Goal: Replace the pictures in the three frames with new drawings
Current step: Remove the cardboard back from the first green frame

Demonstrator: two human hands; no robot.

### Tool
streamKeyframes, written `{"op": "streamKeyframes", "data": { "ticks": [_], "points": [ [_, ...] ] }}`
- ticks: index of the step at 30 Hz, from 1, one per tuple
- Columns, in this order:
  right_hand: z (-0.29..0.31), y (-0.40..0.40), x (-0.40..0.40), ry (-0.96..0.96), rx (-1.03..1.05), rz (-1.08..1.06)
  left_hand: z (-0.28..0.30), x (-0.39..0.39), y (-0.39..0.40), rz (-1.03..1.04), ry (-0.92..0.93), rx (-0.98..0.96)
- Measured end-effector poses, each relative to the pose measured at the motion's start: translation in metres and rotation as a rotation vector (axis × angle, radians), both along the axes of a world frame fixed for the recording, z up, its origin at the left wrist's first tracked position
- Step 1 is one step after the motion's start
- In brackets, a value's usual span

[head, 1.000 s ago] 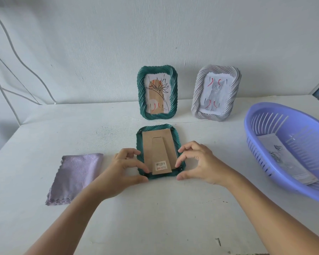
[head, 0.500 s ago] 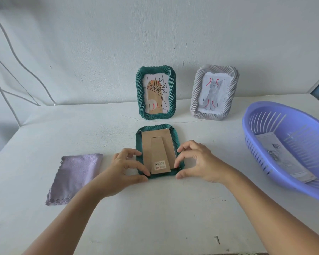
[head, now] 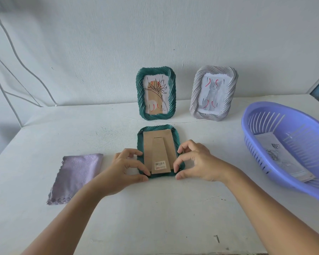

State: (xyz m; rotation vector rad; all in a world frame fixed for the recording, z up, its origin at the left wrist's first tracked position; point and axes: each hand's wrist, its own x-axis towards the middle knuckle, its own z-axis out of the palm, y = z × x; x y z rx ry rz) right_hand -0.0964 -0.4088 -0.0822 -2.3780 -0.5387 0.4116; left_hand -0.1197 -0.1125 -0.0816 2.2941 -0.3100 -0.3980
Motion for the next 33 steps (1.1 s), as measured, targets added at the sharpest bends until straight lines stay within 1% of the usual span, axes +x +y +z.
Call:
{"op": "streamKeyframes", "data": {
  "ticks": [2, 3, 5, 6, 7, 8, 10, 12, 15, 18, 24, 33],
  "points": [
    [0.000, -0.001, -0.002, 0.007, 0.008, 0.001, 0.001, 0.000, 0.000, -0.005, -0.002, 0.007],
    [0.002, -0.002, -0.002, 0.023, 0.046, -0.013, 0.002, 0.000, 0.000, -0.012, 0.001, 0.015],
    [0.002, -0.002, -0.002, 0.045, 0.223, -0.106, 0.004, 0.001, 0.001, 0.002, -0.003, -0.009],
    [0.002, -0.002, -0.001, 0.024, 0.311, -0.184, 0.006, 0.002, 0.000, 0.046, -0.019, -0.056],
    [0.001, -0.001, 0.002, -0.031, 0.357, -0.273, 0.007, 0.004, 0.000, 0.118, -0.059, -0.106],
    [0.000, 0.000, 0.005, -0.097, 0.348, -0.362, 0.007, 0.007, -0.001, 0.206, -0.127, -0.126],
    [-0.002, 0.004, 0.013, -0.167, 0.225, -0.491, 0.006, 0.016, -0.003, 0.366, -0.243, -0.056],
    [-0.004, 0.010, 0.019, -0.161, 0.065, -0.512, 0.006, 0.026, -0.007, 0.445, -0.223, 0.046],
    [-0.009, 0.019, 0.021, -0.207, -0.118, -0.457, 0.002, 0.034, -0.014, 0.421, -0.166, 0.146],
    [-0.013, 0.022, 0.022, -0.262, -0.187, -0.458, 0.000, 0.037, -0.017, 0.400, -0.182, 0.160],
    [-0.012, 0.023, 0.020, -0.248, -0.193, -0.467, 0.005, 0.040, -0.027, 0.332, -0.207, 0.213],
    [-0.013, -0.008, 0.019, -0.244, -0.248, -0.564, 0.006, 0.045, -0.061, 0.283, -0.190, 0.149]
  ]
}}
